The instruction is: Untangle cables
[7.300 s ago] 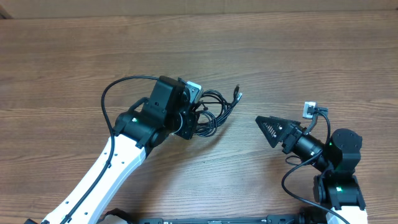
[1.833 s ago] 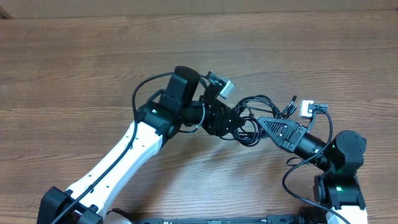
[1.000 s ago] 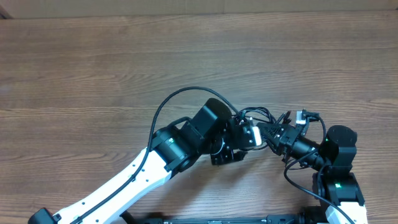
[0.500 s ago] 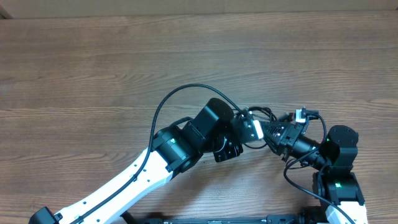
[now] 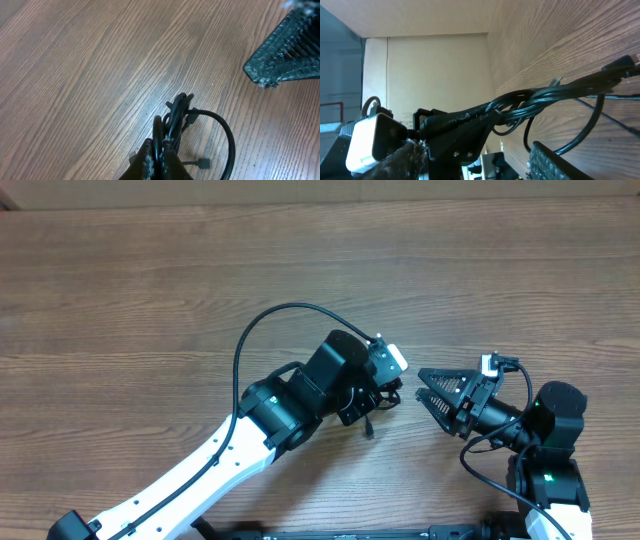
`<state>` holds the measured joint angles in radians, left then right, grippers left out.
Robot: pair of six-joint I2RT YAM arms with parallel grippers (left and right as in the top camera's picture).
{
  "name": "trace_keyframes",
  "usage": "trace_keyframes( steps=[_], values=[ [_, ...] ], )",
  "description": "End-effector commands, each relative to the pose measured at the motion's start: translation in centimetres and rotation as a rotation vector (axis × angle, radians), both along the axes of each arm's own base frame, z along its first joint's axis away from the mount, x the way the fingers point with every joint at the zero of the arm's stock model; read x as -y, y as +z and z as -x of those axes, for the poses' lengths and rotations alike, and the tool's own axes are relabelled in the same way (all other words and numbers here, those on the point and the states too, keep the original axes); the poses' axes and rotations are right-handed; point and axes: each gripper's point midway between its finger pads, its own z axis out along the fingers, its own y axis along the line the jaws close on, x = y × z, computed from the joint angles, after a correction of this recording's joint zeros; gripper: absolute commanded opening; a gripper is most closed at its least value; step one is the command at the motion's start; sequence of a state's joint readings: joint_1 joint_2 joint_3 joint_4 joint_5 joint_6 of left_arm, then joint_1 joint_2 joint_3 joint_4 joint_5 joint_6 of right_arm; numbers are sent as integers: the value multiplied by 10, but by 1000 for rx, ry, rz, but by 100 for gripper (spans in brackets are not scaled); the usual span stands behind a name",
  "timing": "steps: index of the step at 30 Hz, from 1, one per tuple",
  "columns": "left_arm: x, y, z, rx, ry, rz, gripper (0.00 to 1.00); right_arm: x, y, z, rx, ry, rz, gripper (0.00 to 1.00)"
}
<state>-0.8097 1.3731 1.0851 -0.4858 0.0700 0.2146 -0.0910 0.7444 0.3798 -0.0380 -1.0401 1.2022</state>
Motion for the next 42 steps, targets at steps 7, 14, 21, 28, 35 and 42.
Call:
trace_keyframes(
  steps=[7,14,21,28,35,42],
  values=[
    [3,7,-3,-52,76,74,4,8,-2,-8,202,-17,180,88],
    [23,15,15,-163,9,193,4,15,-25,-15,155,-45,250,97],
    [32,31,22,-175,-43,258,4,15,-43,-19,80,-31,246,97],
    [32,47,23,-145,-49,289,4,15,-44,-20,79,-29,247,97],
    [31,55,23,-149,-34,317,4,14,-44,-19,103,-18,262,97],
    [33,62,23,-172,-9,359,4,14,-44,-19,103,-18,262,97]
  ],
)
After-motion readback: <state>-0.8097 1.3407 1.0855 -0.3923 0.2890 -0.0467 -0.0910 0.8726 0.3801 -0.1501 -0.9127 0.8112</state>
